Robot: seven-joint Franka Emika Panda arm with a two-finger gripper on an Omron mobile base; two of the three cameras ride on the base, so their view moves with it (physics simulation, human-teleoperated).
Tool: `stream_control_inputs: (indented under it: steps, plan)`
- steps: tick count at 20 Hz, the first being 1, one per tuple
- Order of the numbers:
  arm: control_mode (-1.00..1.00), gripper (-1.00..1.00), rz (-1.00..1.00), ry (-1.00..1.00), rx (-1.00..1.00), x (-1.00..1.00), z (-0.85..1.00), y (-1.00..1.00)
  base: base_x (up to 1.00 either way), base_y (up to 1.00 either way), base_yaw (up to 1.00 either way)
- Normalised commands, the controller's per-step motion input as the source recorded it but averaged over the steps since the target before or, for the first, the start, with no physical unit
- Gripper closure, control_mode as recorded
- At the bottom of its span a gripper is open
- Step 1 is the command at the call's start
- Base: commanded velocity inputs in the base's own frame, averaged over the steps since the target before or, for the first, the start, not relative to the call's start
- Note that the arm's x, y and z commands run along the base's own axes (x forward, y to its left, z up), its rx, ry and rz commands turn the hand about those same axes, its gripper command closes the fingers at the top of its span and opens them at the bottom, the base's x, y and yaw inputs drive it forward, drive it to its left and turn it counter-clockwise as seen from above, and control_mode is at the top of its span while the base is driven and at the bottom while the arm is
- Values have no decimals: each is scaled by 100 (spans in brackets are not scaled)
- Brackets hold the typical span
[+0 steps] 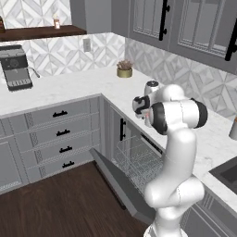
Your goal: Pick up the cup and bowl from the counter, place them in the dishwasher, and close the dishwasher door.
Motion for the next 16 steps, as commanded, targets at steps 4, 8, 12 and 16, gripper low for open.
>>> stream_control_inputs:
  steps: [4, 8, 12, 16]
  plan:
    - [-100, -100, 0, 2, 0, 0, -34, 0, 0, 0, 0]
    - [-100, -100, 0, 3, 0, 0, -37, 0, 0, 0, 0]
    - [-100, 100, 0, 3, -1, 0, -43, 0, 0, 0, 0]
    - [-100, 100, 0, 0, 0, 1, -25, 0, 0, 0, 0]
